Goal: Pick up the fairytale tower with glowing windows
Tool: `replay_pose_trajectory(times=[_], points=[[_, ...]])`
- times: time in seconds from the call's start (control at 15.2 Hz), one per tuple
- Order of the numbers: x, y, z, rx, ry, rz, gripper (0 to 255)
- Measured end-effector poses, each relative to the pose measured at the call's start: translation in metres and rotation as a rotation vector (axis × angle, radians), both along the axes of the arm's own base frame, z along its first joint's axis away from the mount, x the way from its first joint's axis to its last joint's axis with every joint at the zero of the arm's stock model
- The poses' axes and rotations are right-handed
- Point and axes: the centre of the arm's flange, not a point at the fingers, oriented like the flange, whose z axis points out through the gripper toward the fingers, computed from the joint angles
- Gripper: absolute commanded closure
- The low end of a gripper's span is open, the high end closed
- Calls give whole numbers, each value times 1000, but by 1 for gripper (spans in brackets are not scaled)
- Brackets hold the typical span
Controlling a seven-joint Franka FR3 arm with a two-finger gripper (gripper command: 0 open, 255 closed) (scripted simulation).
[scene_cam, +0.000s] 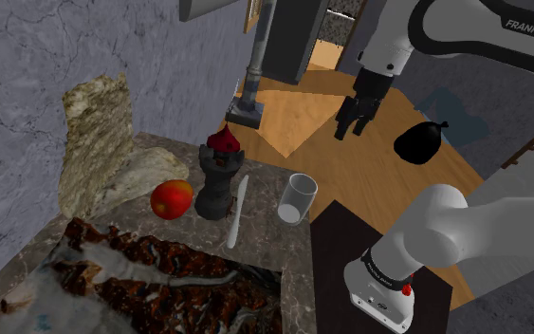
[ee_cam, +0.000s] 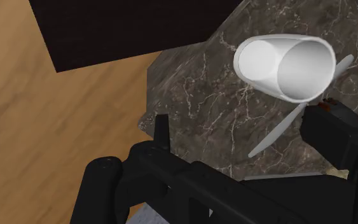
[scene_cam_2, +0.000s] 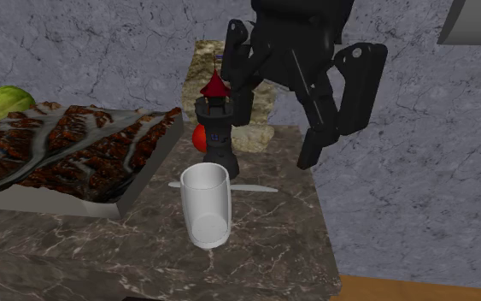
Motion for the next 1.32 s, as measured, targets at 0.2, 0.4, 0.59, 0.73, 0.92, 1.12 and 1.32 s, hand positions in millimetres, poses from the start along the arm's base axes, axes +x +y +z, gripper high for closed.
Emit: replay_pose_trajectory(times=[0.2,0.4,0.59,0.73,0.92,1.12,1.32], points=[[5,15,4,-4,2,-40,0],[13,51,13,-11,6,-136,0],[29,84,21,-19,11,-242,0],[41,109,27,-24,15,-312,0],[61,139,34,-32,20,-419,0],[84,170,46,-41,25,-524,0],[109,201,51,-48,30,-629,0]])
